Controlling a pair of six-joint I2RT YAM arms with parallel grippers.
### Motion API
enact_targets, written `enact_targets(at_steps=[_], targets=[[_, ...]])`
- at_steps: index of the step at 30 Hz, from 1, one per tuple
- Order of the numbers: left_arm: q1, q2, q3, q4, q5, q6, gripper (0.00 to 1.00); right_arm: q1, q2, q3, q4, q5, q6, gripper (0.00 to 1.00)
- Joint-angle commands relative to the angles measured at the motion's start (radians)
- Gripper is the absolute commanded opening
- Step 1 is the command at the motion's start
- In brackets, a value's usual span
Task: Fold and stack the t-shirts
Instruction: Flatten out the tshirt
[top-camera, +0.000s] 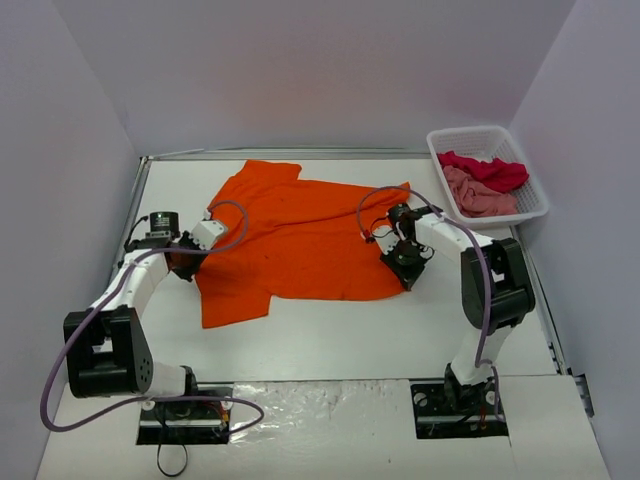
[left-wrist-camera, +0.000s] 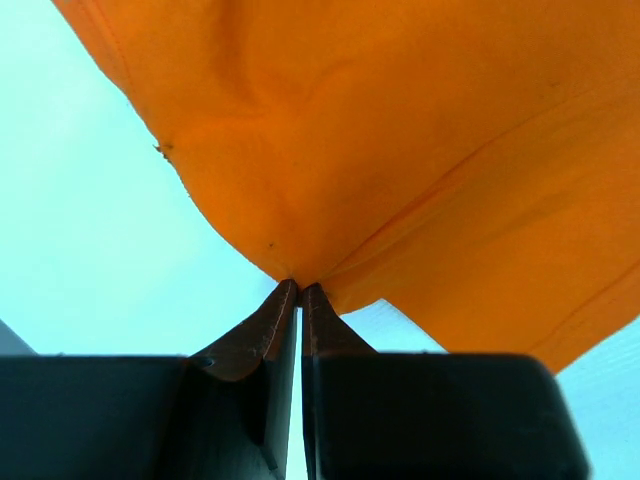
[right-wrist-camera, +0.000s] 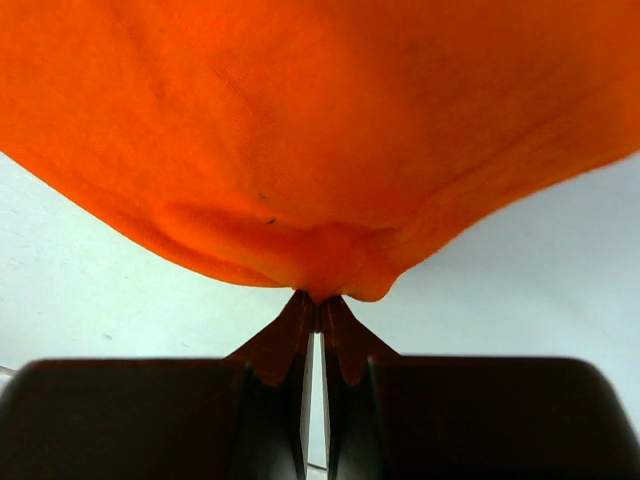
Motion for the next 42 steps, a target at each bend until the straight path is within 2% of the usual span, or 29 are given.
enact_targets(at_steps=[1, 6, 10, 14, 20, 24, 28, 34, 39, 40, 42], targets=[[0.005, -0.06, 0.021, -0.038, 0.012, -0.036, 0.02, 0.003, -0.094, 0.047, -0.026, 0.028, 0.018, 0.0], [0.002, -0.124, 0.089, -0.072, 0.012, -0.123, 0.02, -0.009, -0.184, 0.149, -0.019, 0.019, 0.049, 0.0], [-0.002, -0.106, 0.275, -0.084, 0.018, -0.218, 0.02, -0.052, -0.158, 0.317, 0.01, 0.027, 0.078, 0.0], [-0.013, 0.026, 0.496, -0.065, -0.012, -0.333, 0.02, -0.113, -0.036, 0.528, 0.059, 0.019, 0.11, 0.0], [-0.103, 0.216, 0.824, -0.081, -0.144, -0.349, 0.02, -0.148, 0.115, 0.852, 0.066, 0.048, 0.105, 0.0], [-0.136, 0.222, 0.902, -0.097, -0.177, -0.364, 0.02, -0.162, 0.129, 0.97, 0.066, 0.042, 0.115, 0.0], [-0.151, 0.054, 0.838, -0.069, -0.145, -0.398, 0.02, -0.165, 0.009, 0.924, 0.09, -0.014, 0.136, 0.0], [-0.177, -0.233, 0.637, -0.107, -0.166, -0.424, 0.02, -0.165, -0.327, 0.641, 0.179, -0.04, 0.182, 0.0], [-0.179, -0.464, 0.418, -0.193, -0.175, -0.415, 0.02, -0.164, -0.626, 0.375, 0.17, -0.085, 0.185, 0.0], [-0.179, -0.548, 0.364, -0.205, -0.174, -0.41, 0.02, -0.164, -0.666, 0.305, 0.164, -0.087, 0.188, 0.0], [-0.179, -0.658, 0.341, -0.25, -0.171, -0.407, 0.02, -0.164, -0.775, 0.262, 0.153, -0.088, 0.194, 0.0]])
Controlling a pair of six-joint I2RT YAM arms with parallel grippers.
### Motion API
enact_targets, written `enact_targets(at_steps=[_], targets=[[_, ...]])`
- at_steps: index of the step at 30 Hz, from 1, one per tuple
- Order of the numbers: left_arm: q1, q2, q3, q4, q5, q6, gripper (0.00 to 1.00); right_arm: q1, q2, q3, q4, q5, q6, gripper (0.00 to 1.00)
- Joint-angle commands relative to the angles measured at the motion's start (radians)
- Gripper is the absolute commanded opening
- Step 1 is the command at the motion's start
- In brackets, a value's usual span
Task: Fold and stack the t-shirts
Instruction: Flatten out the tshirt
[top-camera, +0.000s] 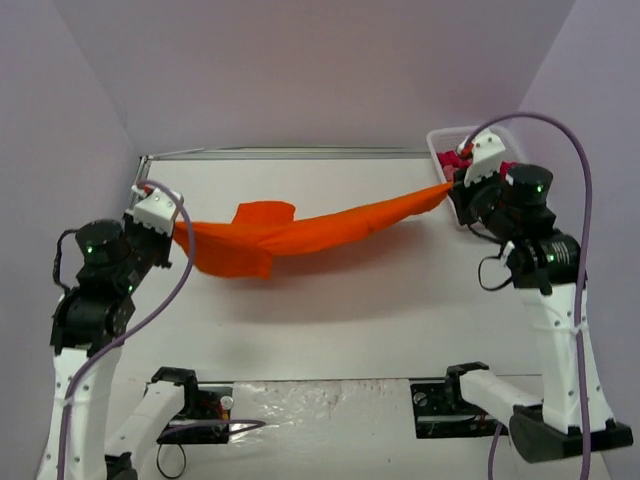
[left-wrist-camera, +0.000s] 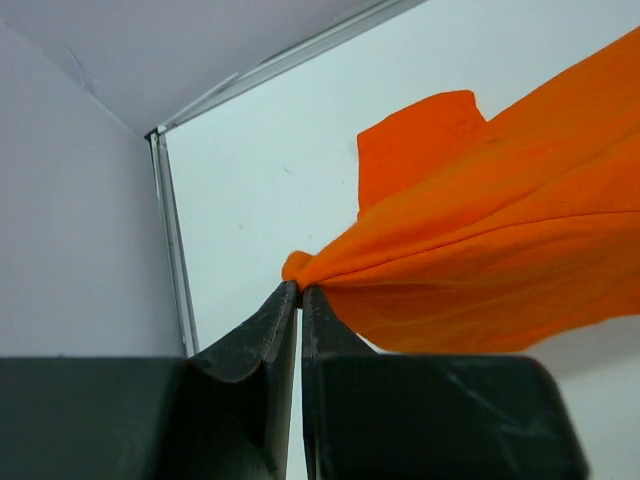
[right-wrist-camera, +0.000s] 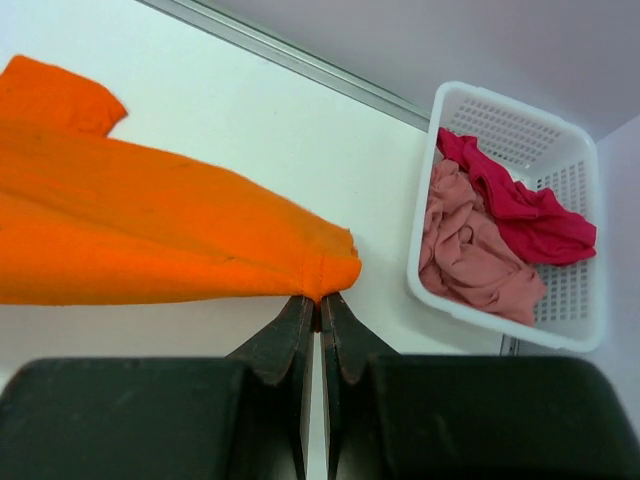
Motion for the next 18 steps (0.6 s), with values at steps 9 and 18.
enact_targets(at_steps=[9, 18], targets=[[0.018, -0.065, 0.22, -0.147, -0.007, -0.001, 0.02, -0.037, -0.105, 0.096, -0.029, -0.005, 0.048, 0.0], [0.016, 0.208, 0.293, 0.028, -0.056, 0.036, 0.02, -0.044, 0.162, 0.169, 0.087, 0.084, 0.002, 0.0]])
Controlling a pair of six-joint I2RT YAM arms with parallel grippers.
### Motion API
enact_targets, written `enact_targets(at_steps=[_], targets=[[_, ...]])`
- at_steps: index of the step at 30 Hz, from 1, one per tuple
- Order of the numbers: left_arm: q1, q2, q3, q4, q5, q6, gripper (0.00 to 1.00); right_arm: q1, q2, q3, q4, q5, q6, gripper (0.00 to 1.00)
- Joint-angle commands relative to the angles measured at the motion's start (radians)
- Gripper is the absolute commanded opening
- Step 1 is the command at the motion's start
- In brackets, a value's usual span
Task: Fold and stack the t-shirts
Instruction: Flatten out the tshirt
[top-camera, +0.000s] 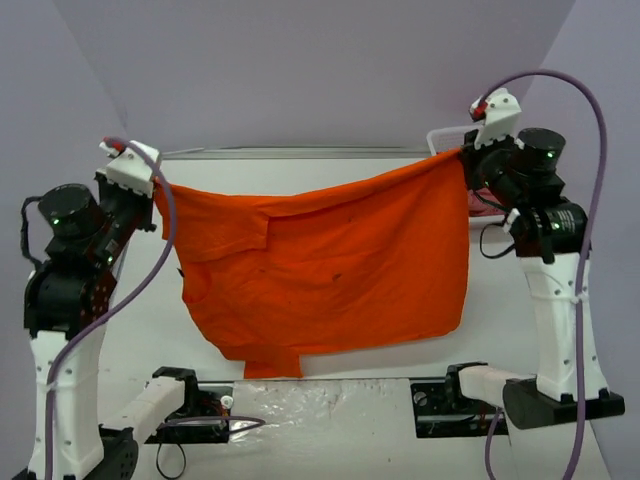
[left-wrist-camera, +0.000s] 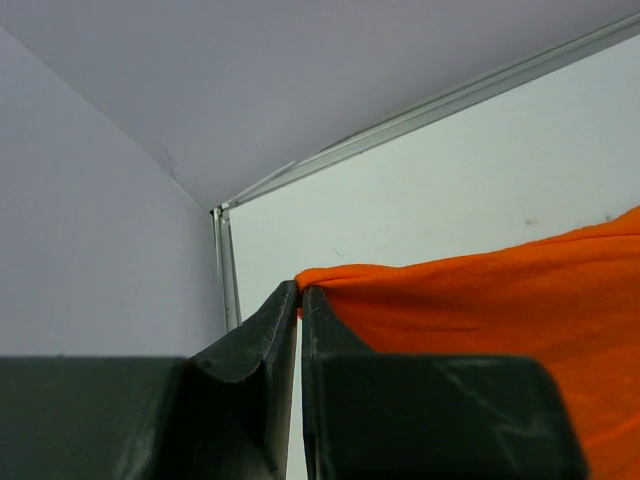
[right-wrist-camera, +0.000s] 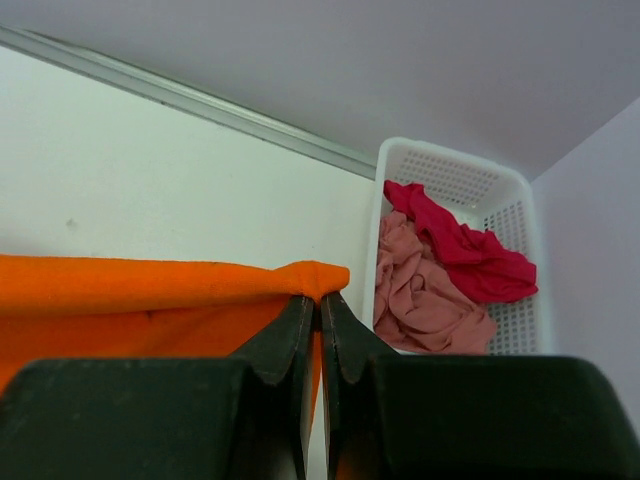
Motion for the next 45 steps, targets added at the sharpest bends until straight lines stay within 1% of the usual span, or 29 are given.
enact_targets(at_steps=[1, 3, 5, 6, 7, 8, 10, 11, 12, 13, 14, 15, 16, 17, 18, 19, 22, 24, 25, 27, 28, 29, 30, 32, 33, 36, 41, 42, 45], targets=[[0.009, 0.126, -0.052, 0.127, -0.049, 0.035, 0.02, -0.013, 0.131, -0.042, 0.104, 0.04, -0.019, 0.0], [0.01, 0.196, -0.126, 0.216, -0.056, 0.045, 0.02, -0.016, 0.203, -0.115, 0.191, 0.043, -0.014, 0.0], [0.015, 0.3, -0.163, 0.311, -0.065, 0.055, 0.02, -0.017, 0.268, -0.139, 0.262, 0.055, -0.014, 0.0], [0.015, 0.339, -0.18, 0.343, -0.072, 0.061, 0.02, -0.02, 0.338, -0.144, 0.283, 0.06, -0.011, 0.0], [0.015, 0.386, -0.18, 0.397, -0.077, 0.068, 0.02, -0.023, 0.38, -0.141, 0.303, 0.062, -0.01, 0.0], [0.015, 0.479, -0.177, 0.425, -0.082, 0.075, 0.02, -0.026, 0.42, -0.133, 0.339, 0.078, -0.008, 0.0], [0.017, 0.584, -0.129, 0.471, -0.1, 0.084, 0.02, -0.033, 0.565, -0.069, 0.354, 0.095, -0.002, 0.0], [0.015, 0.697, -0.103, 0.495, -0.117, 0.088, 0.02, -0.034, 0.615, -0.041, 0.372, 0.13, -0.004, 0.05], [0.015, 0.754, -0.071, 0.505, -0.126, 0.093, 0.09, -0.034, 0.712, -0.017, 0.385, 0.15, -0.004, 0.16], [0.015, 0.811, -0.004, 0.519, -0.135, 0.095, 0.19, -0.034, 0.765, 0.05, 0.386, 0.163, -0.001, 0.35], [0.015, 0.918, 0.038, 0.517, -0.143, 0.098, 0.27, -0.036, 0.811, 0.086, 0.38, 0.178, 0.0, 0.39], [0.011, 0.966, 0.084, 0.505, -0.152, 0.098, 0.49, -0.036, 0.89, 0.117, 0.379, 0.233, 0.003, 0.44], [0.007, 1.015, 0.175, 0.471, -0.158, 0.096, 0.58, -0.036, 0.923, 0.168, 0.376, 0.243, 0.003, 0.48], [0.001, 1.084, 0.208, 0.464, -0.163, 0.09, 0.61, -0.037, 0.97, 0.187, 0.365, 0.253, 0.006, 0.48], [-0.005, 1.101, 0.227, 0.46, -0.177, 0.09, 0.64, -0.039, 0.98, 0.2, 0.36, 0.263, 0.007, 0.49], [-0.011, 1.111, 0.237, 0.468, -0.21, 0.091, 0.67, -0.042, 0.986, 0.2, 0.36, 0.266, 0.012, 0.53], [-0.036, 1.053, 0.176, 0.491, -0.23, 0.101, 0.71, -0.046, 0.95, 0.143, 0.36, 0.254, 0.026, 0.53], [-0.042, 0.994, 0.118, 0.496, -0.22, 0.087, 0.73, -0.046, 0.879, 0.091, 0.359, 0.218, 0.023, 0.53], [-0.043, 0.929, 0.081, 0.496, -0.209, 0.082, 0.74, -0.046, 0.853, 0.028, 0.359, 0.209, 0.013, 0.52], [-0.043, 0.818, -0.043, 0.487, -0.18, 0.082, 0.74, -0.048, 0.77, -0.041, 0.354, 0.201, 0.006, 0.52], [-0.043, 0.783, -0.089, 0.479, -0.174, 0.082, 0.74, -0.052, 0.711, -0.114, 0.35, 0.197, 0.001, 0.52], [-0.043, 0.744, -0.186, 0.468, -0.146, 0.081, 0.74, -0.056, 0.681, -0.15, 0.347, 0.178, -0.002, 0.52], [-0.042, 0.665, -0.242, 0.468, -0.136, 0.082, 0.74, -0.057, 0.652, -0.188, 0.337, 0.162, -0.005, 0.51], [-0.04, 0.583, -0.349, 0.465, -0.128, 0.088, 0.74, -0.063, 0.565, -0.294, 0.336, 0.154, -0.01, 0.51], [-0.039, 0.547, -0.44, 0.451, -0.106, 0.085, 0.74, -0.063, 0.537, -0.325, 0.324, 0.146, -0.013, 0.5], [-0.032, 0.366, -0.566, 0.375, -0.035, 0.093, 0.74, -0.066, 0.439, -0.415, 0.261, 0.1, -0.02, 0.49], [-0.032, 0.221, -0.666, 0.206, 0.049, 0.122, 0.68, -0.066, 0.278, -0.529, 0.141, 0.01, -0.065, 0.47], [-0.034, 0.18, -0.681, 0.186, 0.062, 0.134, 0.67, -0.065, 0.255, -0.578, 0.129, 0.011, -0.091, 0.47], [-0.037, 0.118, -0.729, 0.115, 0.104, 0.194, 0.65, -0.065, 0.173, -0.639, 0.104, 0.02, -0.14, 0.48]])
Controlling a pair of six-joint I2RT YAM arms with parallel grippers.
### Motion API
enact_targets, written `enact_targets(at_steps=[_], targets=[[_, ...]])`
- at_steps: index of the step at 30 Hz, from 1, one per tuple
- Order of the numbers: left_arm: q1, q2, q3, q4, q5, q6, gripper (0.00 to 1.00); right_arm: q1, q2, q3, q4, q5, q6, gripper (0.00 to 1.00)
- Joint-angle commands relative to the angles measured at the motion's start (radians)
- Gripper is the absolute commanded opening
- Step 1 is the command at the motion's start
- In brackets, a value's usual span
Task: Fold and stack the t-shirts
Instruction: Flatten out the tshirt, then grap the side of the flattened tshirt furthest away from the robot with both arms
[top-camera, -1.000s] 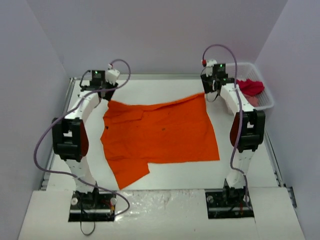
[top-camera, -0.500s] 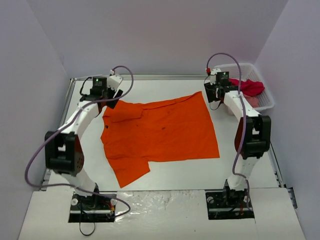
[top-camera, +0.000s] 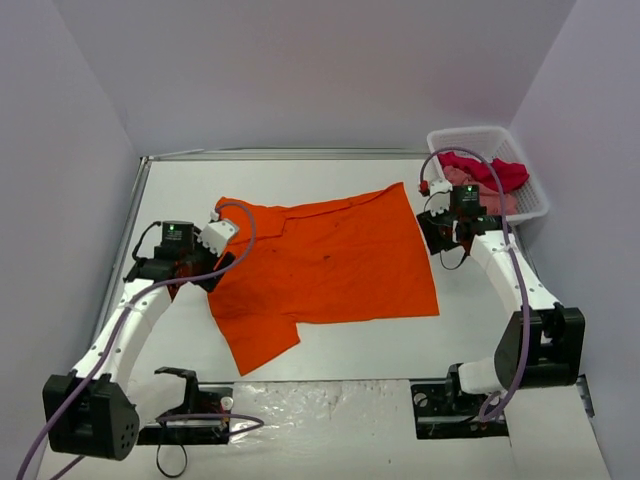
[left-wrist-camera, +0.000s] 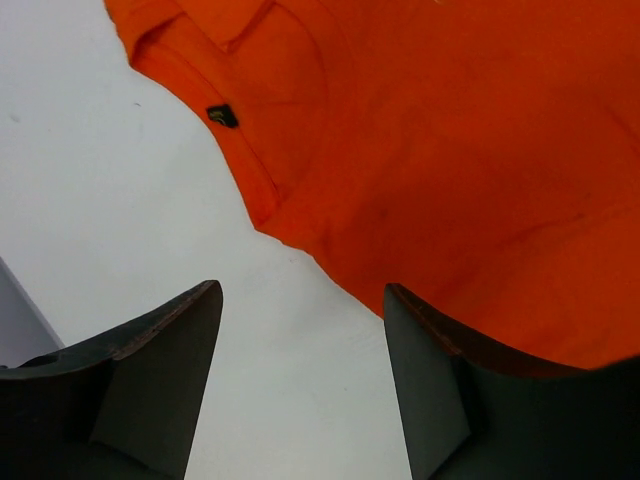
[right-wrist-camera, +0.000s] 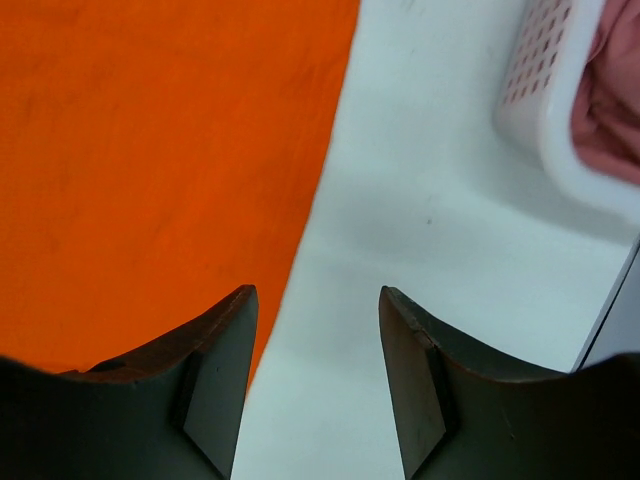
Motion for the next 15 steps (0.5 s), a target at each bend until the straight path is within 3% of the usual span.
enact_targets(at_steps=[1, 10, 15], targets=[[-0.002, -0.075, -0.012, -0.131, 0.079, 0.089, 0.64, -0.001, -0.095, -0.064, -0.092, -0.02, -0.085, 0.48], [-0.044, -0.21, -0.081, -0.26, 0.078, 0.173, 0.59, -0.004, -0.12, -0.104, -0.143, -0.006, -0.139, 0.48], [-0.061, -0.215, -0.141, -0.151, -0.035, 0.122, 0.59, -0.001, -0.008, -0.052, -0.138, -0.011, -0.116, 0.48]])
